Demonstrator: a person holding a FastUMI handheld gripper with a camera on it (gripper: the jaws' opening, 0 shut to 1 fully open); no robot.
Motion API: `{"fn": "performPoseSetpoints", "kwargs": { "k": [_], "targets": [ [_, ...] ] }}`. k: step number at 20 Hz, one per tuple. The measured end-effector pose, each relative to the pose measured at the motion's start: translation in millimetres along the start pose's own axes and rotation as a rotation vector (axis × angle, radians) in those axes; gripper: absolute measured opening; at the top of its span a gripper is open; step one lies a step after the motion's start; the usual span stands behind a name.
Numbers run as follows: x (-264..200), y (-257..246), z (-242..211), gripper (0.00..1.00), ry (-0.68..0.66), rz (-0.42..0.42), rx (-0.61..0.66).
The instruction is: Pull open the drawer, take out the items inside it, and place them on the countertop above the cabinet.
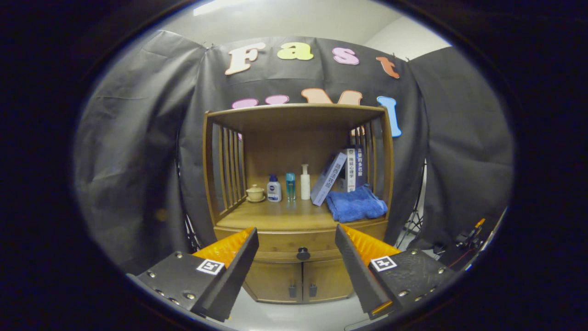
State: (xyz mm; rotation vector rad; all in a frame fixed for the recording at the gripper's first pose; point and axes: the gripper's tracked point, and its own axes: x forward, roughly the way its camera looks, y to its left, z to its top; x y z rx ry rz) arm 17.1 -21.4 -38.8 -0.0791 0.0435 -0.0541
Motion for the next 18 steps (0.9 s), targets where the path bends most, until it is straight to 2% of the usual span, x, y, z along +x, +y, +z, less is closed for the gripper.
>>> {"fn": "performPoseSetpoints", "kwargs": {
  "k": [9, 11, 14, 18],
  "targets": [
    [38.9, -7.8, -15.4, 1.00, -0.026, 0.015, -0.023],
    [55.2, -6.9, -16.4, 1.00, -0.076, 0.015, -0.045],
    [91.6, -11.9, -49.2, 1.00, -0.053, 0.004, -0.095],
    [131.1, -1.9, -84.9, 1.00, -0.041, 0.045, -0.097]
  ]
}}
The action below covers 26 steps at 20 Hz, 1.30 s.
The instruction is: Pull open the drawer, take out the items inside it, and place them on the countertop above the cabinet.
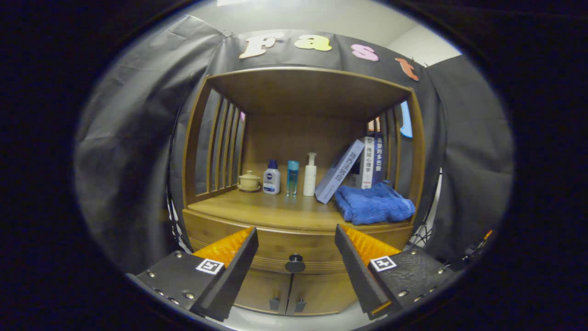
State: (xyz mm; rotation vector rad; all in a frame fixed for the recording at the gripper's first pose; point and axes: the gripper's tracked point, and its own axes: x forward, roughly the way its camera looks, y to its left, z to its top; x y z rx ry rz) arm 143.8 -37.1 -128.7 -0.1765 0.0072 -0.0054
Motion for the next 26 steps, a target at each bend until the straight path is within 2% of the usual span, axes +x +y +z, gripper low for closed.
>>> {"fn": "performPoseSetpoints", "kwargs": {
  "k": [2, 5, 9, 13, 17, 19, 21, 23, 25, 26],
  "targets": [
    [15.8, 3.6, -21.4, 0.99, 0.014, 0.012, 0.036],
    [43.2, -8.4, -61.9, 0.98, 0.052, -0.035, 0.060],
    [71.6, 1.5, -110.6, 0.98, 0.154, 0.012, 0.123],
    [82.8, -2.8, -112.7, 0.70, 0.137, -0.022, 0.155],
    [88.0, -1.3, -113.8, 0.42, 0.114, -0.076, 0.070],
    [86.5, -1.9, -117.6, 0.41, 0.105, -0.117, -0.017],
    [87.7, -3.0, -116.8, 0.42, 0.080, -0.141, -0.037],
    [89.2, 0.5, -120.5, 0.41, 0.086, -0.105, 0.003],
    [87.6, 1.7, -128.2, 0.37, 0.159, -0.060, 0.130],
    [89.2, 2.3, -130.2, 0.35, 0.176, -0.050, 0.151]
  ]
}}
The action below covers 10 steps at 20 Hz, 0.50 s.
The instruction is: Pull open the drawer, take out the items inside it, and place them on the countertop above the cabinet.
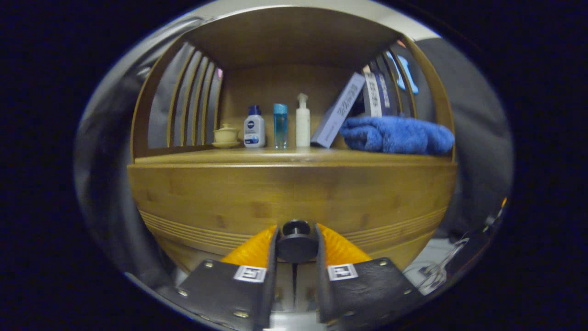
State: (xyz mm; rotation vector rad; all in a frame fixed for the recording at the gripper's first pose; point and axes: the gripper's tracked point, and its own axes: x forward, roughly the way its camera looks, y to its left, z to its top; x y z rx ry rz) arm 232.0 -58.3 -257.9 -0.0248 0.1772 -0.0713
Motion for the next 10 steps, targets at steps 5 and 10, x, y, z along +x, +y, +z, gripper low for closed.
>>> {"fn": "performPoseSetpoints", "kwargs": {
  "k": [5, 10],
  "targets": [
    [-41.9, -3.0, -7.3, 0.22, -0.009, -0.004, -0.035],
    [-100.6, -10.1, -15.6, 0.22, 0.011, -0.002, -0.024]
  ]
}}
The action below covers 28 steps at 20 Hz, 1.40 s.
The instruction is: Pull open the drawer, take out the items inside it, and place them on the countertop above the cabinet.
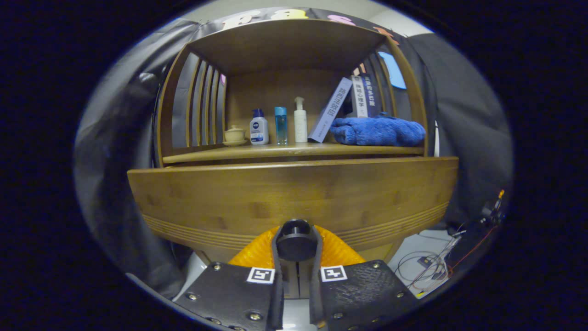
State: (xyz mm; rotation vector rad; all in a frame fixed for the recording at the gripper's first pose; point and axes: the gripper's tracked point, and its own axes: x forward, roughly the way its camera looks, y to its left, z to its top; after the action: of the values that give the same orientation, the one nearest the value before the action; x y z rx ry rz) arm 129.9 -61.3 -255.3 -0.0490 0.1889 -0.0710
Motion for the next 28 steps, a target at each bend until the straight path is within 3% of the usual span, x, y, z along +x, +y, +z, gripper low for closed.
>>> {"fn": "performPoseSetpoints", "kwargs": {
  "k": [9, 18, 23, 28],
  "targets": [
    [-93.2, -10.2, -27.0, 0.22, 0.033, -0.009, -0.023],
    [-113.8, -13.8, -38.8, 0.22, 0.054, 0.039, -0.016],
    [-122.5, -5.2, -68.2, 0.60, 0.148, 0.090, -0.128],
    [-130.8, -2.9, -35.0, 0.98, 0.124, 0.111, -0.056]
  ]
}}
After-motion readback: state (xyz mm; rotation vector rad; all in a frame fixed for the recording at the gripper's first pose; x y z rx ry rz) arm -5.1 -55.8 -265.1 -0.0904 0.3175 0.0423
